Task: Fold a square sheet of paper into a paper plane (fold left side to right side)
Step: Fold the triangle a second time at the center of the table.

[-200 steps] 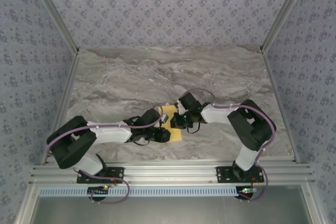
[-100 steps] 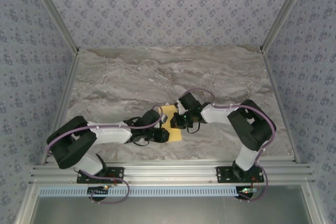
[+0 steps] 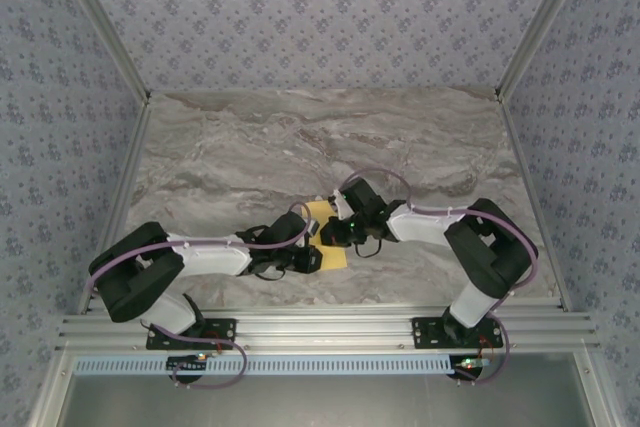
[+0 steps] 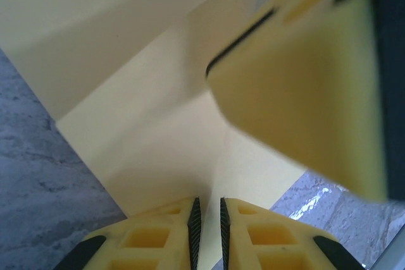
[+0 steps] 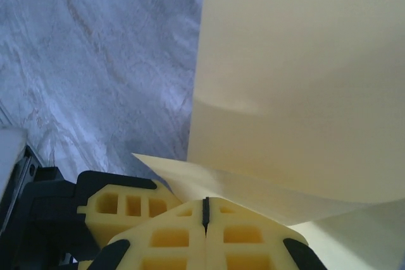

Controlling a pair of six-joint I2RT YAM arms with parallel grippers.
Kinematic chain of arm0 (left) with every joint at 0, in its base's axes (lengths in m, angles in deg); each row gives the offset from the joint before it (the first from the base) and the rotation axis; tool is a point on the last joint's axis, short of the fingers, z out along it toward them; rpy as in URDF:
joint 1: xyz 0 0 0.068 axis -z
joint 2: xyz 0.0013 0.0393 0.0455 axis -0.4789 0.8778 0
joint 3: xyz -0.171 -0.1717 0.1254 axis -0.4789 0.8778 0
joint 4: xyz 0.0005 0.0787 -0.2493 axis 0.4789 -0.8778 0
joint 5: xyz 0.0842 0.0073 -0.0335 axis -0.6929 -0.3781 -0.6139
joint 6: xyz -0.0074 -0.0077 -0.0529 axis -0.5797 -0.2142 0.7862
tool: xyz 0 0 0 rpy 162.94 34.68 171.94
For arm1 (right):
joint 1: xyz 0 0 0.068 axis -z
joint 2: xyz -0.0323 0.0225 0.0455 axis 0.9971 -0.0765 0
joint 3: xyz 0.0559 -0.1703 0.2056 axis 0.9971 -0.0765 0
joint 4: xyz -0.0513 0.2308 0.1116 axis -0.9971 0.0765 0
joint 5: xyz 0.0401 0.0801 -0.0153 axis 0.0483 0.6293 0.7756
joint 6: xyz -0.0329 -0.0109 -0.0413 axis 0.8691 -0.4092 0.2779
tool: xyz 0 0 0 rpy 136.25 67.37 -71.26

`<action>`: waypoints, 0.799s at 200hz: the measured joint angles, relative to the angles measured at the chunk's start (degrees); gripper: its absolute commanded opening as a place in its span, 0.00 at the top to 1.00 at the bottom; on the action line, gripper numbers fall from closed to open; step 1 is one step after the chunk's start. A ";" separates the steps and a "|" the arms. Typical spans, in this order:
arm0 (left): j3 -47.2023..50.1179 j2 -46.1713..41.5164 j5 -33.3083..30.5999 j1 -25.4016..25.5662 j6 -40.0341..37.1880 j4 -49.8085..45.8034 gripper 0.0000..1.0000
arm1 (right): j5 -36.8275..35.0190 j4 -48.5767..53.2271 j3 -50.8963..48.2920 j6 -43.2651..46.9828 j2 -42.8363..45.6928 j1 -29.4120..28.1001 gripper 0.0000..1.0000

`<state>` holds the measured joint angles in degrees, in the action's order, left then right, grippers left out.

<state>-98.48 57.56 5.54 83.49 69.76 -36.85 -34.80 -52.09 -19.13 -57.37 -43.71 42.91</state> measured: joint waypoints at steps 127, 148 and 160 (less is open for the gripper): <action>0.37 0.00 -0.24 0.07 0.39 0.63 0.83 | 0.11 1.88 0.70 4.28 -4.04 1.14 0.98; 0.83 0.00 -0.24 0.07 0.44 1.57 0.83 | 0.26 3.17 1.16 6.05 -4.04 3.10 0.98; 1.01 0.00 -0.24 0.07 0.46 1.90 0.82 | 0.22 4.02 1.55 6.97 -4.09 4.37 0.98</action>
<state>-97.48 57.56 5.30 83.55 70.22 -34.95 -34.58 -48.07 -17.58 -50.40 -47.80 47.29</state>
